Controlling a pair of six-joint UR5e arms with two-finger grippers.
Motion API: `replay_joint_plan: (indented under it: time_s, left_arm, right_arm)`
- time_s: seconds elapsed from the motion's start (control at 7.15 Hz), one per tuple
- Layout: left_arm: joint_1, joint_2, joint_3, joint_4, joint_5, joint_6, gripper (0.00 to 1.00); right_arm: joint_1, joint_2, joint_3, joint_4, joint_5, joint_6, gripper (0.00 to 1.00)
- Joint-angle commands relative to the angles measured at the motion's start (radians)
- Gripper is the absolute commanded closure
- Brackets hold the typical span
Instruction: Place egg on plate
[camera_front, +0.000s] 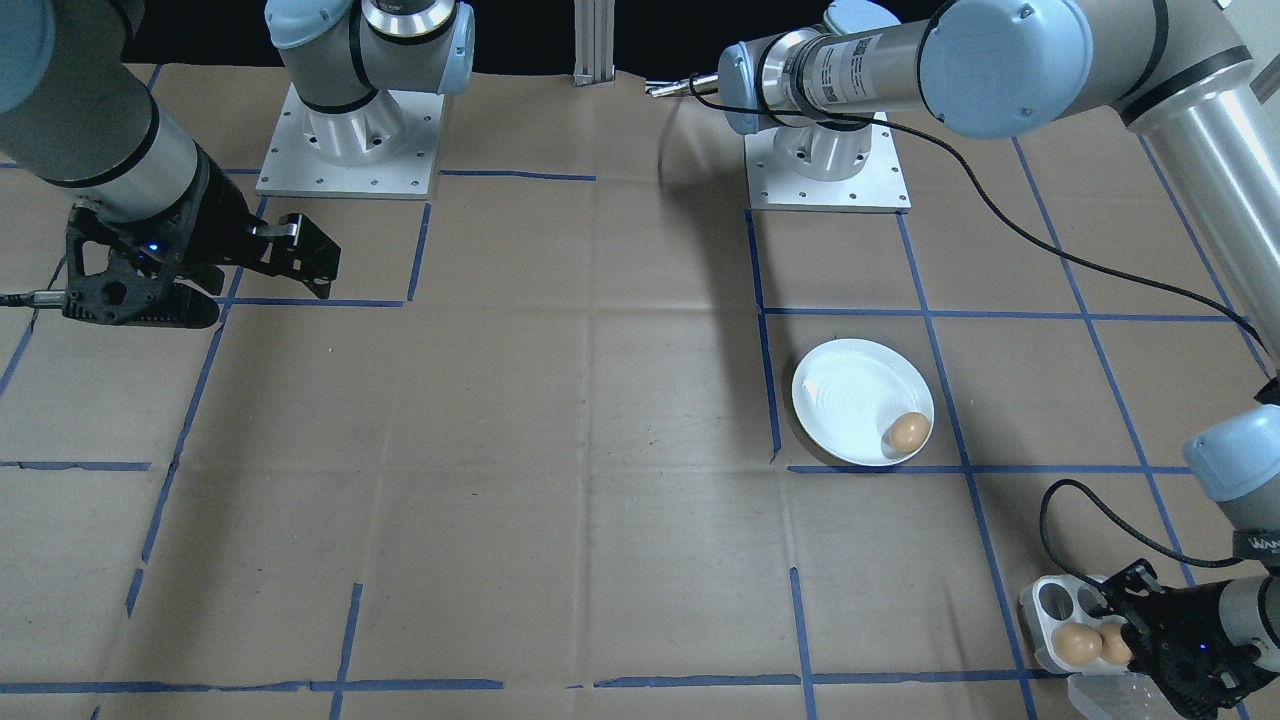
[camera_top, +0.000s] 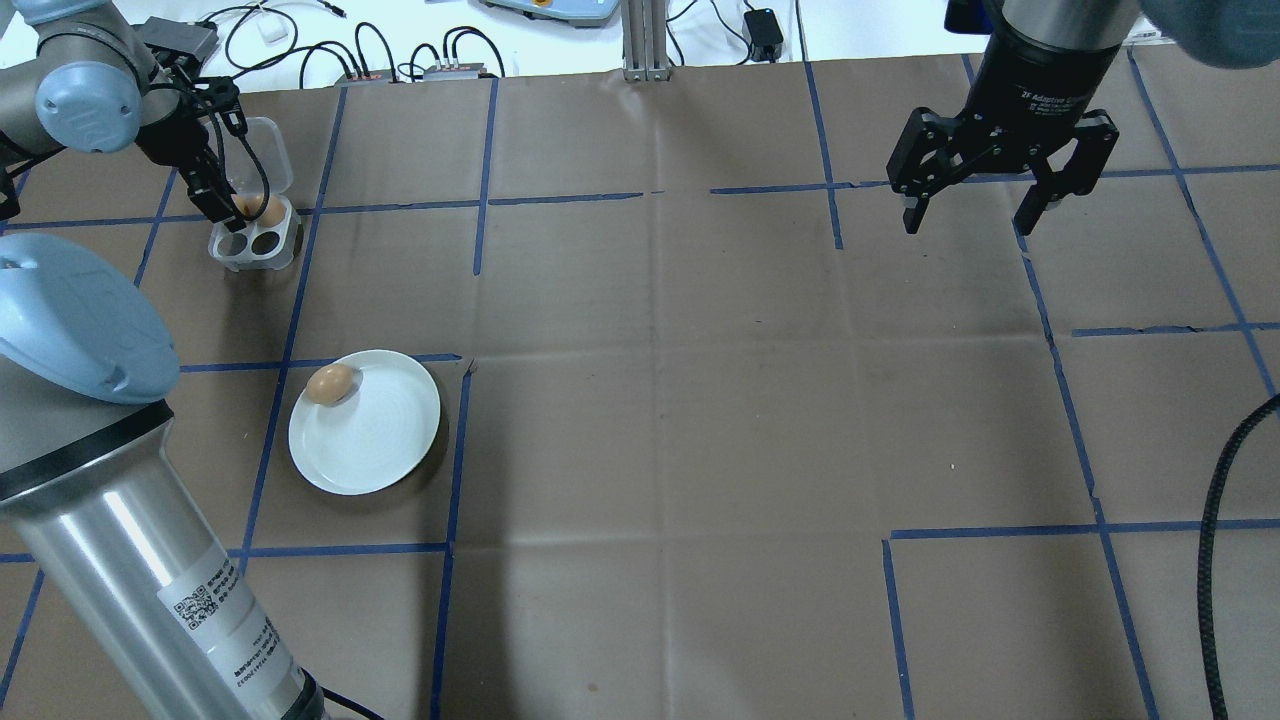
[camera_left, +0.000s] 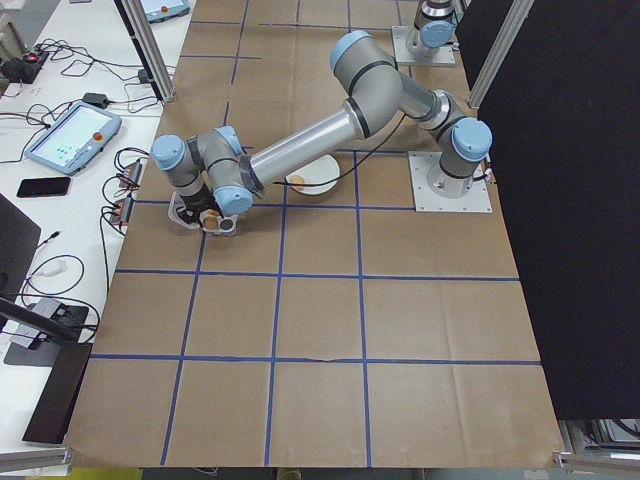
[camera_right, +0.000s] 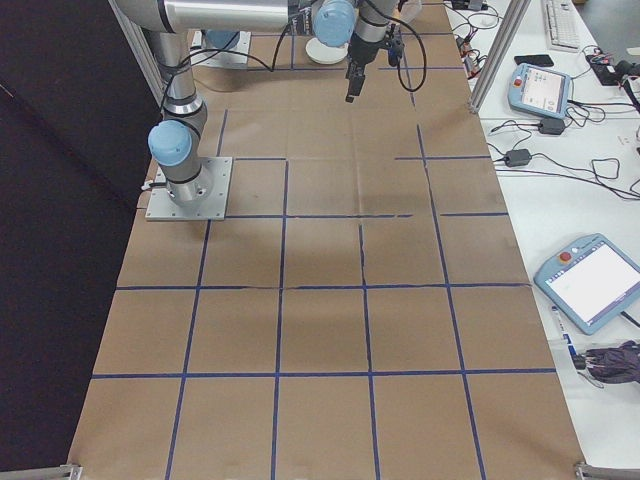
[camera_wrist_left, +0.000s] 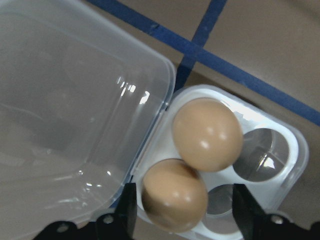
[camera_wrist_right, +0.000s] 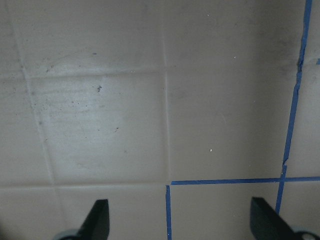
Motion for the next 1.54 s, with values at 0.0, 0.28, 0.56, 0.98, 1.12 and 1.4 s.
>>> replay_joint_plan:
  time_s: [0.0,0.28,0.56,0.98,1.12,1.4]
  left_arm:
    - [-0.001,0.000,0.004,0.001,0.001,-0.001,0.54]
    - [-0.001,0.000,0.009,0.008,0.001,-0.001,0.58]
    - [-0.006,0.027,0.018,0.008,0.003,-0.003,0.60]
    - [-0.006,0.151,-0.009,-0.146,0.009,-0.038,0.63]
    - [-0.006,0.208,-0.031,-0.221,0.012,-0.091,0.65]
    - [-0.032,0.358,-0.206,-0.276,-0.001,-0.278,0.68]
  right_arm:
    - [0.000,0.000,0.000,0.000,0.000,0.000,0.00]
    - [0.000,0.000,0.000,0.000,0.000,0.000,0.00]
    - [0.000,0.000,0.000,0.000,0.000,0.000,0.00]
    - [0.000,0.000,0.000,0.000,0.000,0.000,0.00]
    - [0.000,0.000,0.000,0.000,0.000,0.000,0.00]
    - [0.000,0.000,0.000,0.000,0.000,0.000,0.00]
